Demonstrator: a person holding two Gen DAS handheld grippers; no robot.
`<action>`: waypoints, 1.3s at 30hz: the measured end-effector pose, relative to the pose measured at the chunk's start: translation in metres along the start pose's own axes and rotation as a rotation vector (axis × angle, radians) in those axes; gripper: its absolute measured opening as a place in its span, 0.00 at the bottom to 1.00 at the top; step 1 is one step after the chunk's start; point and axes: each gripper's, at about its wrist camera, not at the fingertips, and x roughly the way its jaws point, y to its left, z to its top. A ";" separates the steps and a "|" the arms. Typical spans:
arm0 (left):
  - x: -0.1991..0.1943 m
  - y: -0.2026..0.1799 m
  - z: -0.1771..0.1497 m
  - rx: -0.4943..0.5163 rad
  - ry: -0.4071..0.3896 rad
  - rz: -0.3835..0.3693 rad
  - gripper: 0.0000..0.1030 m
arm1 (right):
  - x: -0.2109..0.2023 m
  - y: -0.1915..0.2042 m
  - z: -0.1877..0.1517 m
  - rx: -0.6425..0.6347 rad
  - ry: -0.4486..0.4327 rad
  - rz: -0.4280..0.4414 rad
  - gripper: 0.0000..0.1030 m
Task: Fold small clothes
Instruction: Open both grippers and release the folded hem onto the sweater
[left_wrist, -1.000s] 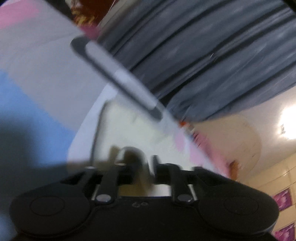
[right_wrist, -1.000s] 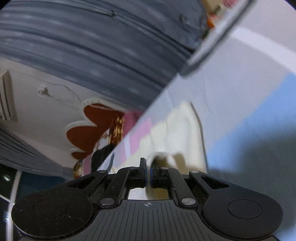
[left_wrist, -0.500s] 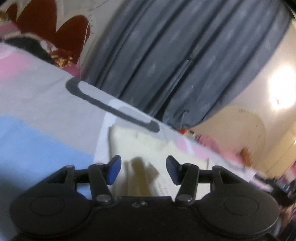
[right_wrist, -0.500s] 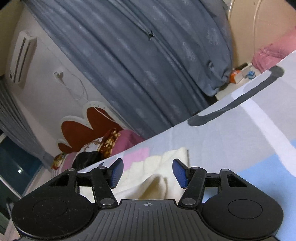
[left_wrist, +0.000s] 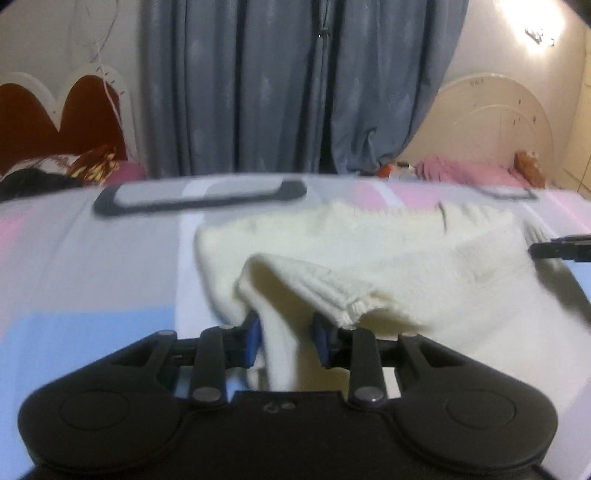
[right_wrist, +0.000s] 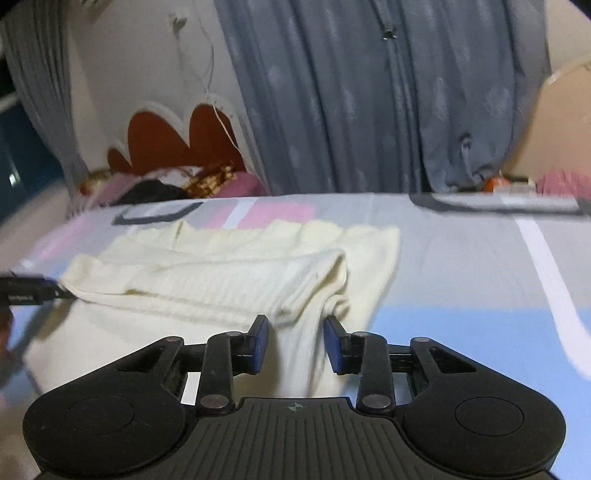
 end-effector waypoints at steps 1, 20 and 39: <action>0.008 0.003 0.009 -0.020 -0.015 0.008 0.28 | 0.009 -0.003 0.008 0.028 -0.007 -0.004 0.33; 0.009 0.006 -0.005 0.074 -0.040 0.033 0.32 | -0.014 0.001 -0.021 -0.170 0.023 -0.006 0.33; 0.036 0.016 0.011 0.001 -0.033 0.016 0.32 | 0.002 -0.019 0.007 -0.086 -0.071 -0.033 0.33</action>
